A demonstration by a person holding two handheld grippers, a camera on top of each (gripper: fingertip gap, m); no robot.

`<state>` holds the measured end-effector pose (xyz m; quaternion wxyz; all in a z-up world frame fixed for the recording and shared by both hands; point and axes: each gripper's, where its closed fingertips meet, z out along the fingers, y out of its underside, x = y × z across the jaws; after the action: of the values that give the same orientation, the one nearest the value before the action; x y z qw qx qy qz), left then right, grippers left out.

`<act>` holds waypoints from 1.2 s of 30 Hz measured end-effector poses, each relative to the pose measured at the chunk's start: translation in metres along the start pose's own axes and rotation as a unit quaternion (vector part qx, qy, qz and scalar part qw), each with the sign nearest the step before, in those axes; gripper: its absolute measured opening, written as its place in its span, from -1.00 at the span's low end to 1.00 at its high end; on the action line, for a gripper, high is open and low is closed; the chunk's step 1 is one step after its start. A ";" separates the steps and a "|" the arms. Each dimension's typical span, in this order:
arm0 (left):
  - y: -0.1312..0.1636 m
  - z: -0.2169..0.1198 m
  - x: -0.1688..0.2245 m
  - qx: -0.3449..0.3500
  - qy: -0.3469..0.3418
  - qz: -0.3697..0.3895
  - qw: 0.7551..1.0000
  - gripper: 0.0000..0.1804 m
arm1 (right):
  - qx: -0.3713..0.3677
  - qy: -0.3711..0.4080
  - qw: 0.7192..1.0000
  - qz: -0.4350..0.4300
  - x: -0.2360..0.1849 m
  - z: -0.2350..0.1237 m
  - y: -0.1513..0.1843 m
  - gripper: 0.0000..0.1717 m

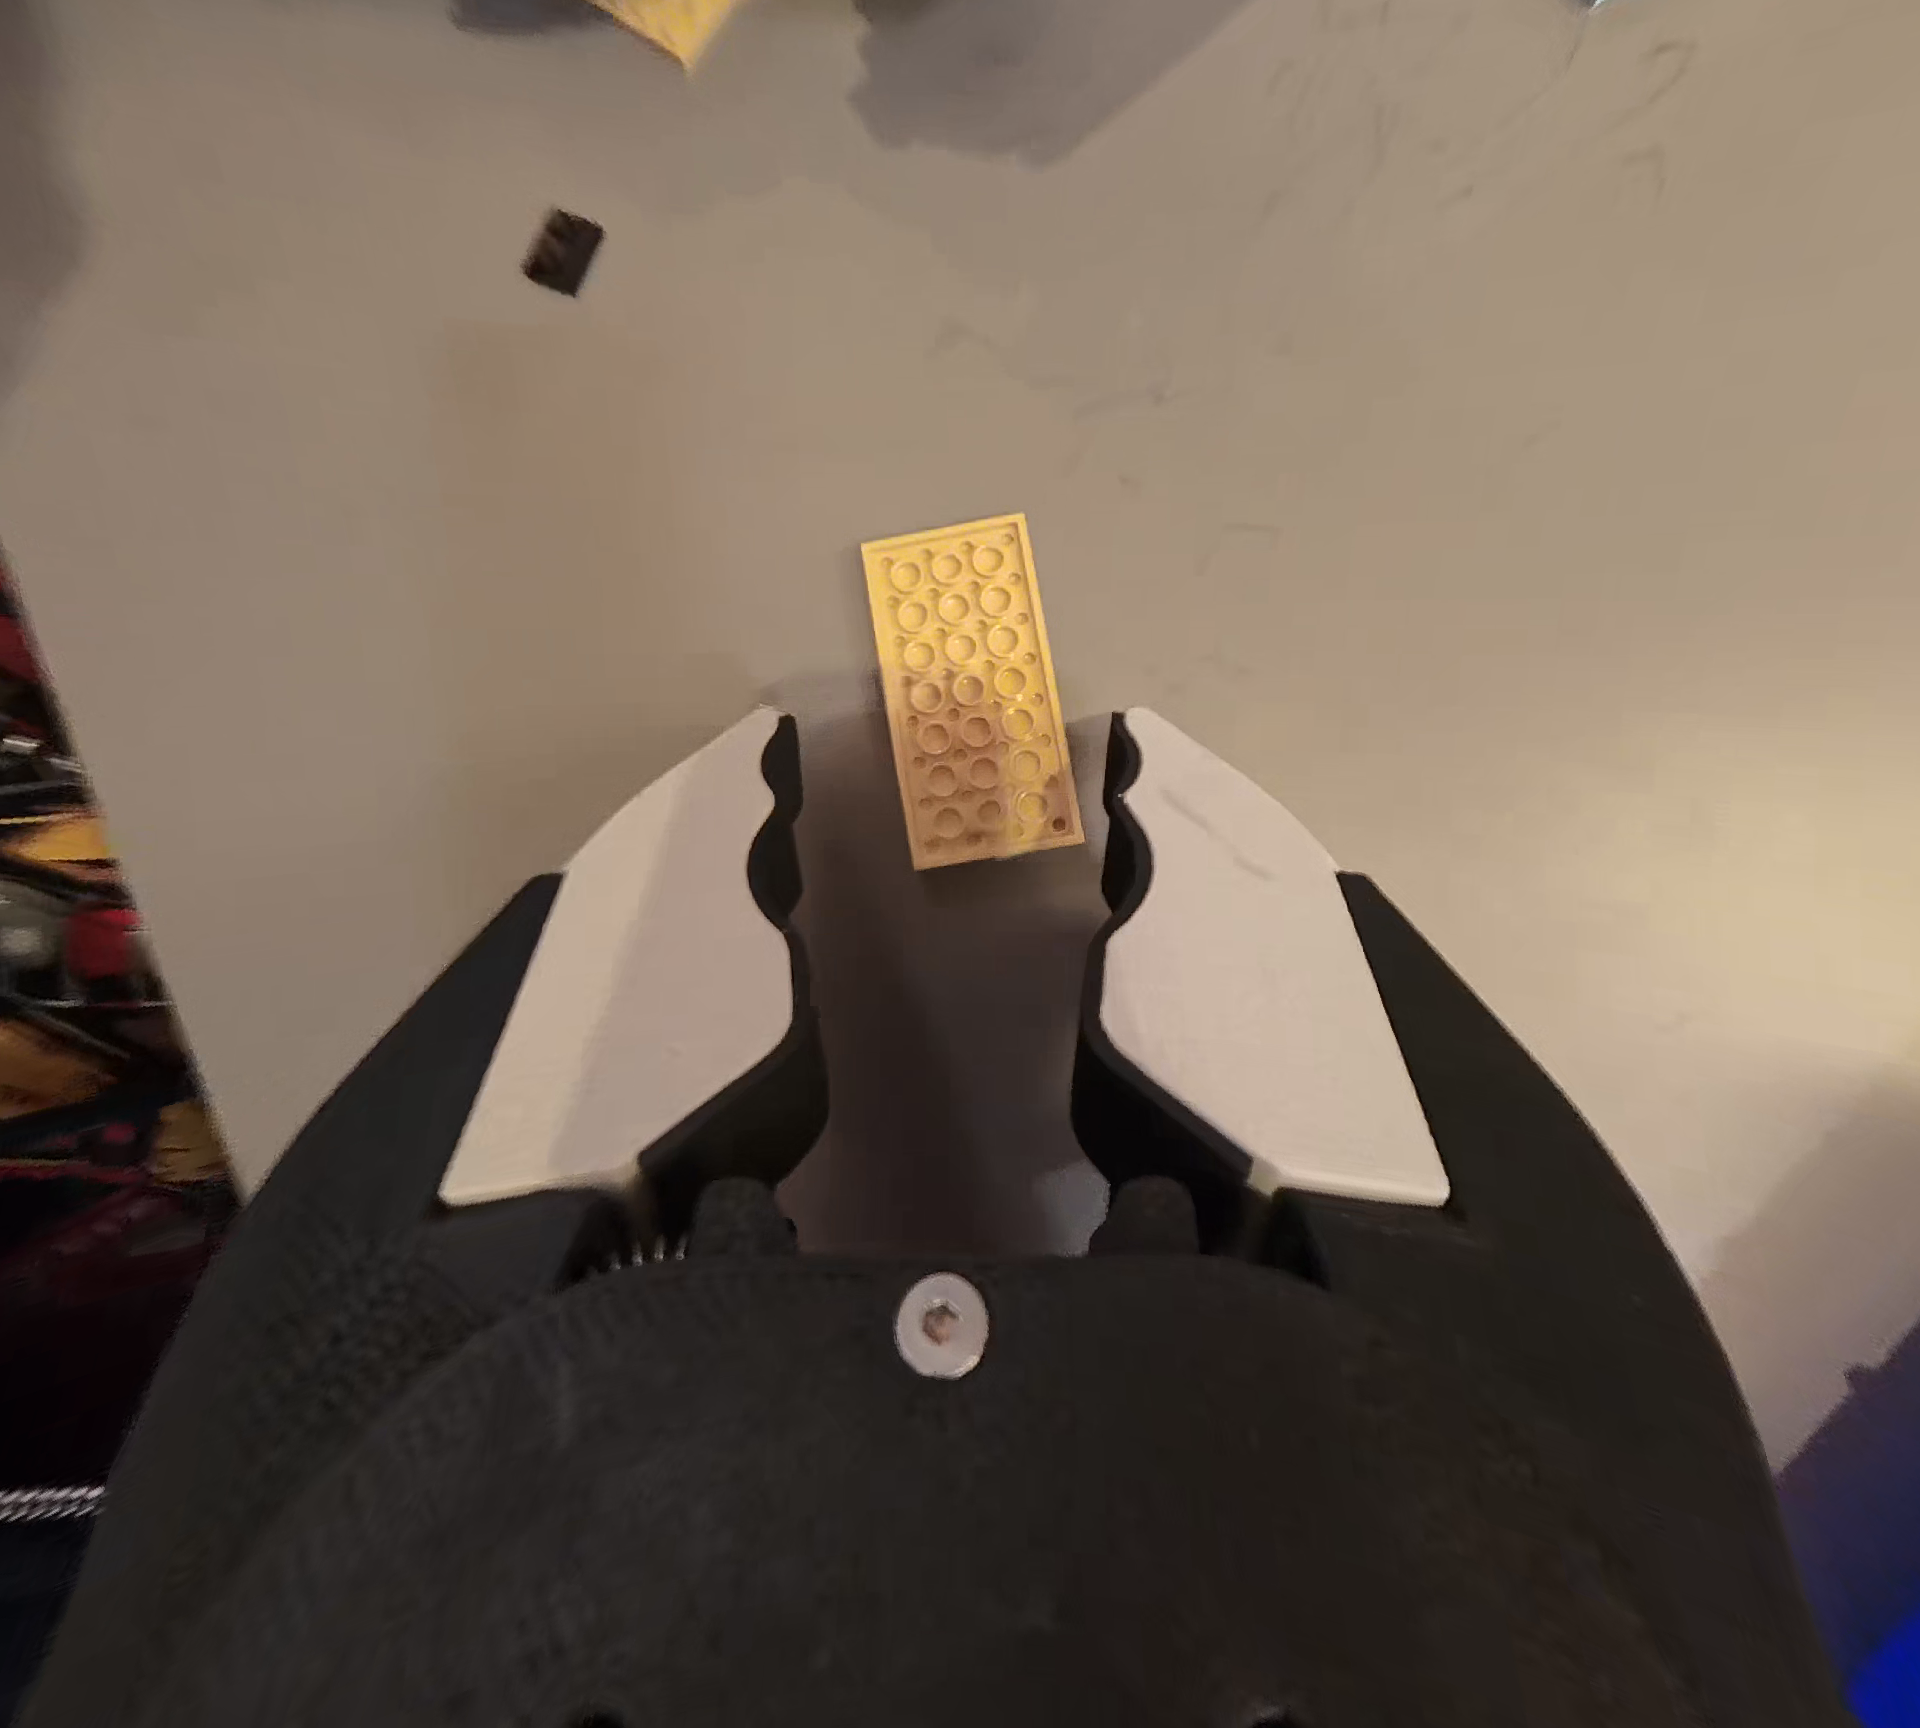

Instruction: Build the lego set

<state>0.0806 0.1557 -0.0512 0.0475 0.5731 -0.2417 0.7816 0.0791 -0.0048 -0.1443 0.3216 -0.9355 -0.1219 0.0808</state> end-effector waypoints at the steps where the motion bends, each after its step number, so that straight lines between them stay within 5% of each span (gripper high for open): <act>1: 0.001 0.000 0.000 -0.002 0.001 -0.002 1.000 -0.75 | -0.014 0.007 1.000 -0.004 0.001 0.004 0.002 -0.36; 5: 0.004 0.002 0.001 -0.005 0.002 -0.003 1.000 -0.75 | -0.044 0.027 0.999 -0.015 0.006 0.010 0.000 -0.61; 13: 0.007 0.002 -0.006 -0.006 -0.025 0.002 1.000 -0.75 | 0.006 0.031 0.999 -0.001 0.014 0.009 -0.033 -0.61; 20: 0.009 0.003 -0.004 -0.010 -0.030 0.013 0.999 -0.75 | -0.045 0.116 0.990 -0.061 0.031 0.012 -0.040 -0.61; 36: 0.014 0.005 -0.006 -0.019 -0.036 0.015 0.999 -0.75 | -0.039 0.122 0.988 -0.089 0.028 0.010 -0.057 -0.61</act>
<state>0.0822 0.1428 -0.0599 0.0376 0.5963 -0.2668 0.7562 0.0933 0.0522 -0.1182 0.3029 -0.9357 -0.1680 -0.0674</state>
